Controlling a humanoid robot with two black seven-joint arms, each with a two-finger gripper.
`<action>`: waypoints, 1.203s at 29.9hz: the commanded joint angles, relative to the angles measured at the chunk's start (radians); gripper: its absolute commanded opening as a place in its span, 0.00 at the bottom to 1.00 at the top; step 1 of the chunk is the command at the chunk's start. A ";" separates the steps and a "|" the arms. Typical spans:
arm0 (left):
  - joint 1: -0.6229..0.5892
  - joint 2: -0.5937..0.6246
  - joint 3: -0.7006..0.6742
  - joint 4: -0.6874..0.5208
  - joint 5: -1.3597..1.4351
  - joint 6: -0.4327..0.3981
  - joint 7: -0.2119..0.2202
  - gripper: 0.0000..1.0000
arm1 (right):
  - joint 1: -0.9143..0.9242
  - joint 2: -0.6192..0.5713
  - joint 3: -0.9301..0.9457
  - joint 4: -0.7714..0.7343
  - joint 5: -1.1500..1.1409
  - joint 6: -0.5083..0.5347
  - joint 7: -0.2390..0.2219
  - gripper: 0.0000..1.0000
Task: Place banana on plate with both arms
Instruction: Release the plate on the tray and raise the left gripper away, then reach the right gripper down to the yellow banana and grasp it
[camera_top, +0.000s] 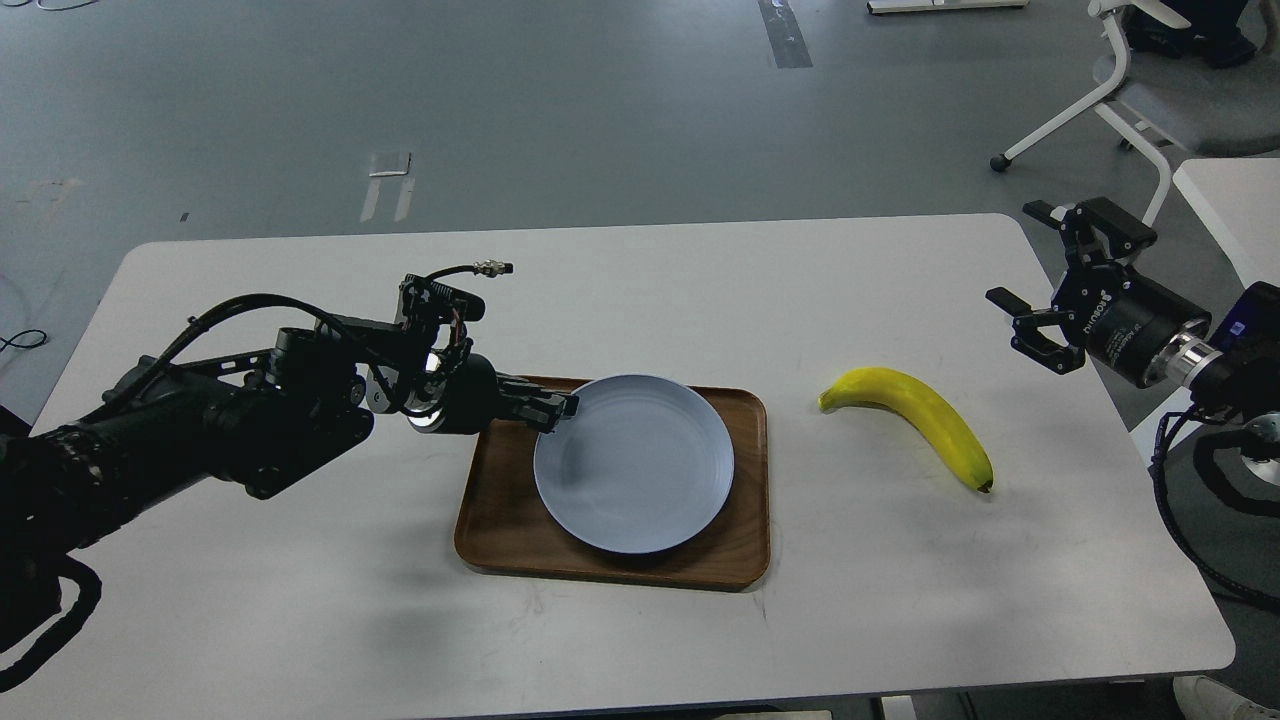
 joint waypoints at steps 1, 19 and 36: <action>-0.003 -0.014 0.001 0.000 -0.004 0.001 0.000 0.69 | -0.001 0.000 -0.001 0.000 0.000 0.000 0.000 1.00; -0.032 0.065 -0.186 -0.004 -1.205 0.117 0.000 0.98 | -0.001 -0.006 -0.014 0.002 0.000 0.000 0.000 1.00; 0.194 0.217 -0.505 0.000 -1.490 -0.152 0.051 0.98 | 0.063 -0.092 -0.021 0.012 -0.581 0.000 0.000 1.00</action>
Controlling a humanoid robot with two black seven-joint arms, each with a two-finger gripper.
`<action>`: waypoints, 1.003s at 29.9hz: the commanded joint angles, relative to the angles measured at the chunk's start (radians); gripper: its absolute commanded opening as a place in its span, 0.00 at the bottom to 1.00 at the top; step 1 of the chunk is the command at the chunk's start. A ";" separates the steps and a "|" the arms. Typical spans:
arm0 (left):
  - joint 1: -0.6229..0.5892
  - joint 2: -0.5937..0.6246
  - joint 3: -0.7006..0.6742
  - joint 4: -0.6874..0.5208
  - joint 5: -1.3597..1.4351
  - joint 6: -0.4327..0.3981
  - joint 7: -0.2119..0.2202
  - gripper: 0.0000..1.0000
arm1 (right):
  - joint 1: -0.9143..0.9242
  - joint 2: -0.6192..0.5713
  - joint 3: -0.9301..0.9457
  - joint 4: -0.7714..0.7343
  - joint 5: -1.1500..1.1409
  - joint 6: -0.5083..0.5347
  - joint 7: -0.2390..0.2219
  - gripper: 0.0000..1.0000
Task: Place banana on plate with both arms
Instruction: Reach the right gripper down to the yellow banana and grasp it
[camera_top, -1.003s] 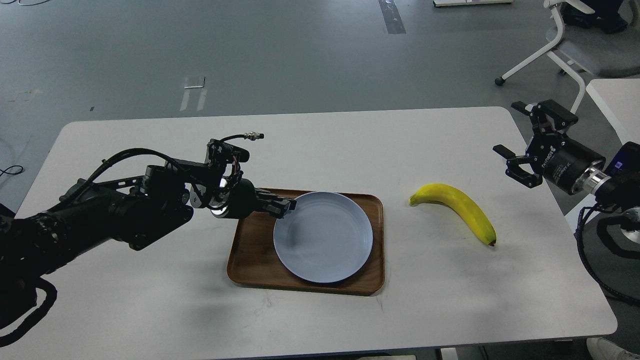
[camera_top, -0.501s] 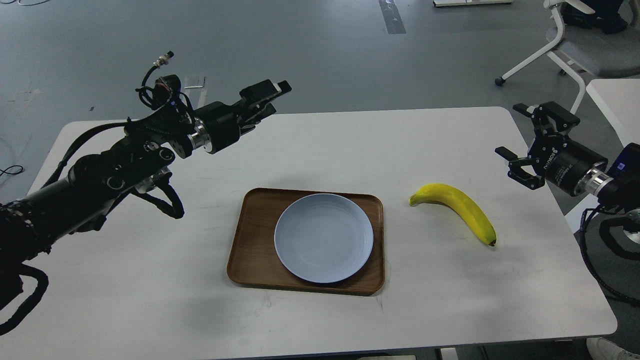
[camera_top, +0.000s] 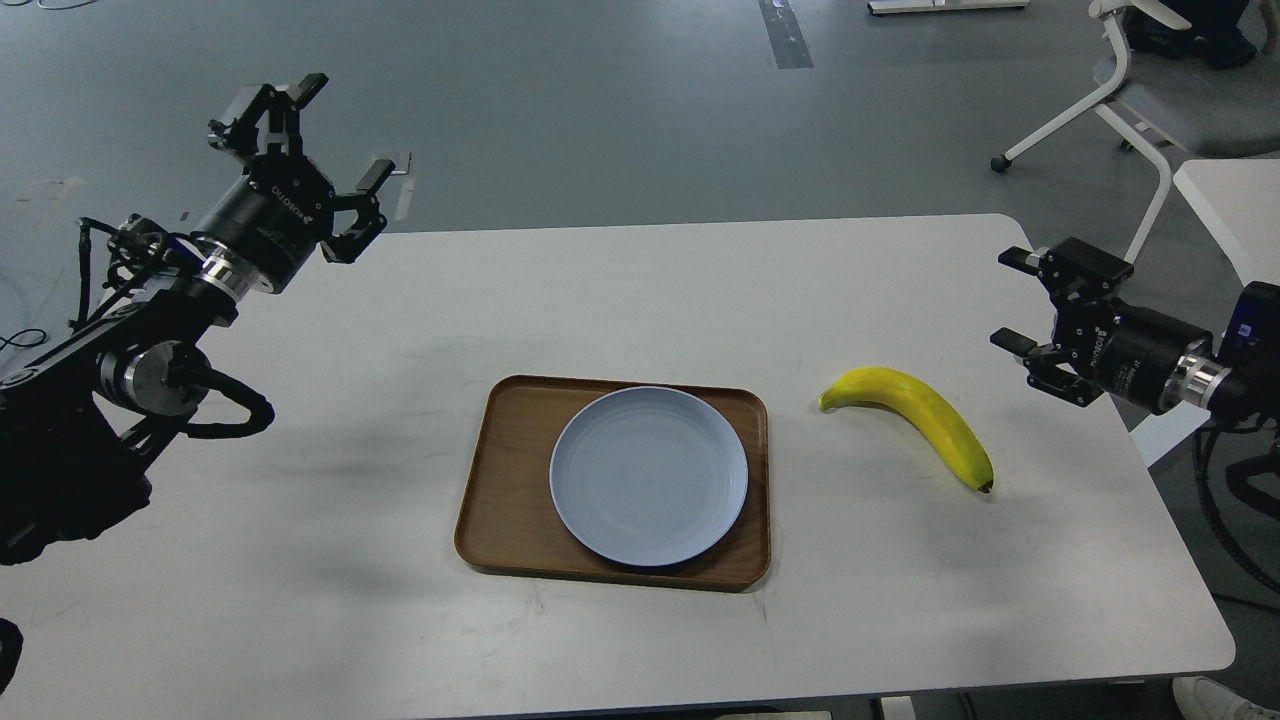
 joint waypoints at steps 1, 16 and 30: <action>0.003 -0.001 -0.005 0.001 0.000 -0.003 0.015 0.98 | 0.062 -0.025 -0.002 0.002 -0.177 0.000 0.000 1.00; 0.007 0.008 -0.025 -0.010 0.005 -0.003 0.007 0.98 | 0.394 0.236 -0.446 -0.157 -0.728 0.000 0.000 1.00; 0.008 0.007 -0.025 -0.010 0.011 -0.003 0.010 0.98 | 0.382 0.449 -0.654 -0.315 -0.728 -0.052 0.000 0.97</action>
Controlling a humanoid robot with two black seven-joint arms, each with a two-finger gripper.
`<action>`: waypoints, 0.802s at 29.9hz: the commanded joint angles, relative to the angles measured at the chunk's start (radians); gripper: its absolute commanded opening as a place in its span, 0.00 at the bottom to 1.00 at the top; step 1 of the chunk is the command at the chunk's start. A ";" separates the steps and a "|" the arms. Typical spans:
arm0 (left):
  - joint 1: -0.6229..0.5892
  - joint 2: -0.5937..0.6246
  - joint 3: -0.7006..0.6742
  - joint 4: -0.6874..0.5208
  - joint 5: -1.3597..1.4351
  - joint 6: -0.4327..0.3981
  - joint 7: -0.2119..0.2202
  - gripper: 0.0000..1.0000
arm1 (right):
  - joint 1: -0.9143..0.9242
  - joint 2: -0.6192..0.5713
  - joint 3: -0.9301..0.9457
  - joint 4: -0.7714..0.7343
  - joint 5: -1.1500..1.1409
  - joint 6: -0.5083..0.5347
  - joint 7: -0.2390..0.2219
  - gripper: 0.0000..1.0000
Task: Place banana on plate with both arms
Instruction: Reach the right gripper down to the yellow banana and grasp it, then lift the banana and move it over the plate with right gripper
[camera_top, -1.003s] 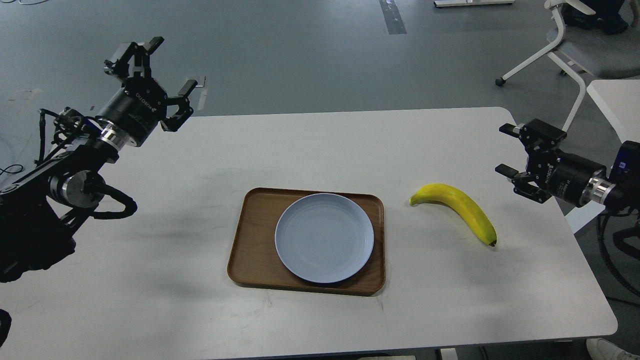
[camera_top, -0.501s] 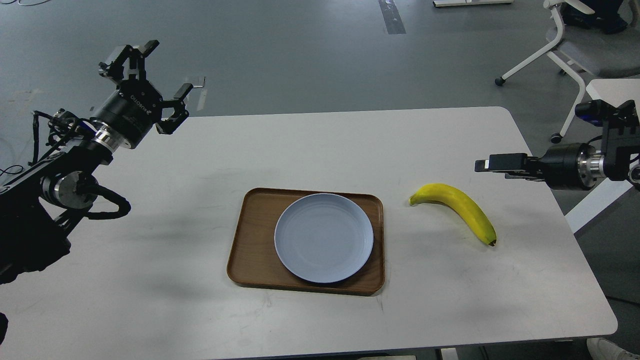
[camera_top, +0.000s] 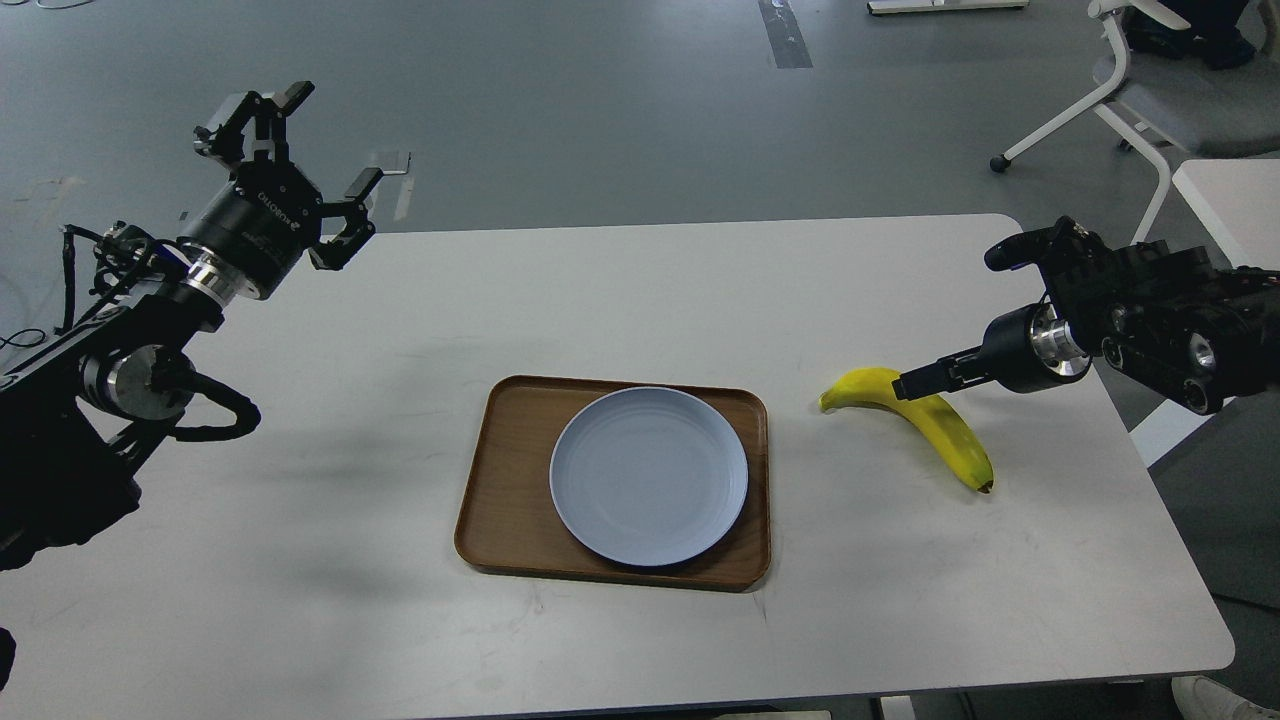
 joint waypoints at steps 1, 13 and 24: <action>-0.001 -0.001 0.000 0.000 0.004 0.000 0.001 0.98 | -0.004 0.014 -0.020 -0.004 0.000 -0.003 0.000 0.97; -0.001 0.001 0.002 0.000 0.006 0.000 0.003 0.98 | -0.031 0.007 -0.056 0.026 0.002 -0.024 0.000 0.00; -0.001 0.001 0.002 0.000 0.006 0.000 0.003 0.98 | 0.162 -0.030 -0.045 0.181 0.014 -0.049 0.000 0.00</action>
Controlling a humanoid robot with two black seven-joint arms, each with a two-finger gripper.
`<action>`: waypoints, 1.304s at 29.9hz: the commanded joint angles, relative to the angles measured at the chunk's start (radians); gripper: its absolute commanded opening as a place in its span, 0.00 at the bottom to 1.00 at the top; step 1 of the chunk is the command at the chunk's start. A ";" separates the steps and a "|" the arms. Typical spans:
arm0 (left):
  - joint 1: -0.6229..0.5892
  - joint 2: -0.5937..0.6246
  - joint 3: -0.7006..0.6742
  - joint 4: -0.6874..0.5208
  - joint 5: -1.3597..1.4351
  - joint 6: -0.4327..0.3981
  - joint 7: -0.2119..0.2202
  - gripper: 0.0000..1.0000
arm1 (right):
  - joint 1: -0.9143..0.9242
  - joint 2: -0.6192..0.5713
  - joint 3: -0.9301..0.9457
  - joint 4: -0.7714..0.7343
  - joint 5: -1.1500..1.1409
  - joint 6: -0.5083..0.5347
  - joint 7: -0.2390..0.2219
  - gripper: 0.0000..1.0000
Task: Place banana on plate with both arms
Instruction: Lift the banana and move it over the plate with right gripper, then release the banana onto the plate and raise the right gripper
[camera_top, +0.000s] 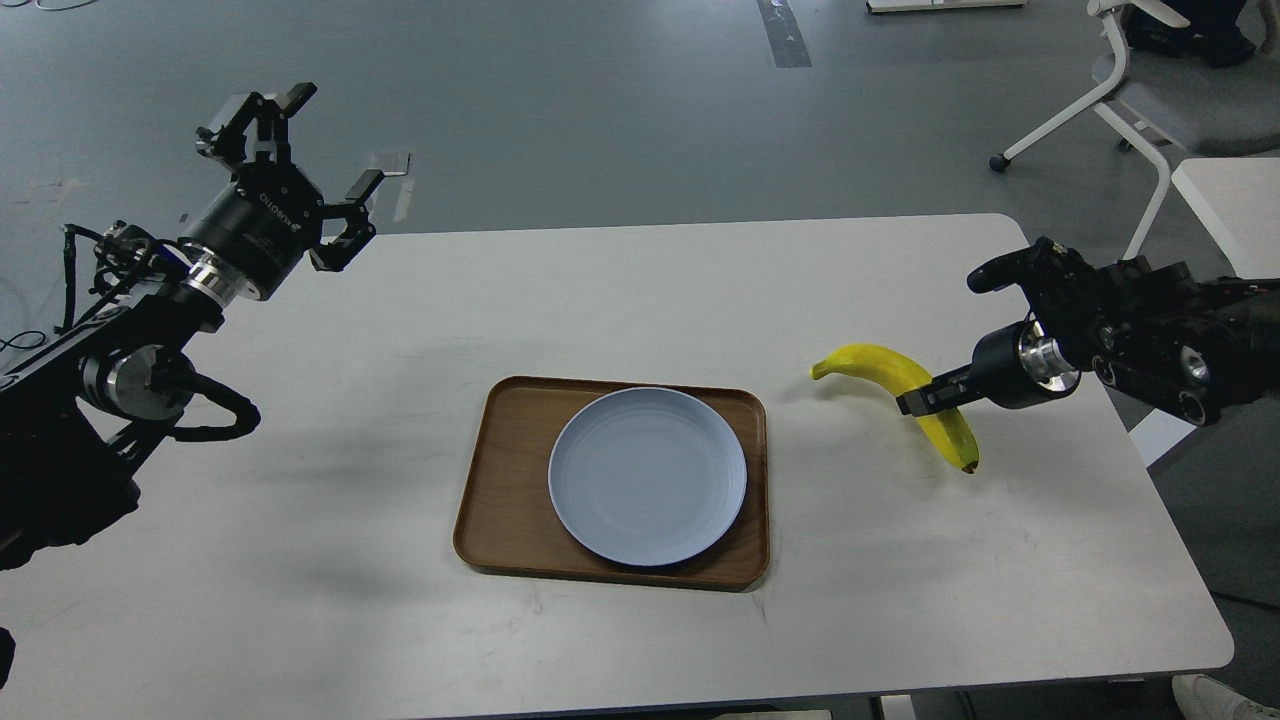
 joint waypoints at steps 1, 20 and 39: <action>-0.001 -0.001 0.000 0.000 -0.001 0.000 0.000 0.98 | 0.093 0.010 0.002 0.043 0.003 0.004 0.000 0.00; -0.002 0.008 0.002 0.000 0.000 0.000 0.002 0.98 | 0.154 0.464 -0.131 -0.016 0.270 0.015 0.000 0.00; -0.002 0.028 0.002 -0.002 0.000 0.000 0.002 0.98 | 0.118 0.464 -0.142 -0.016 0.280 0.039 0.000 0.79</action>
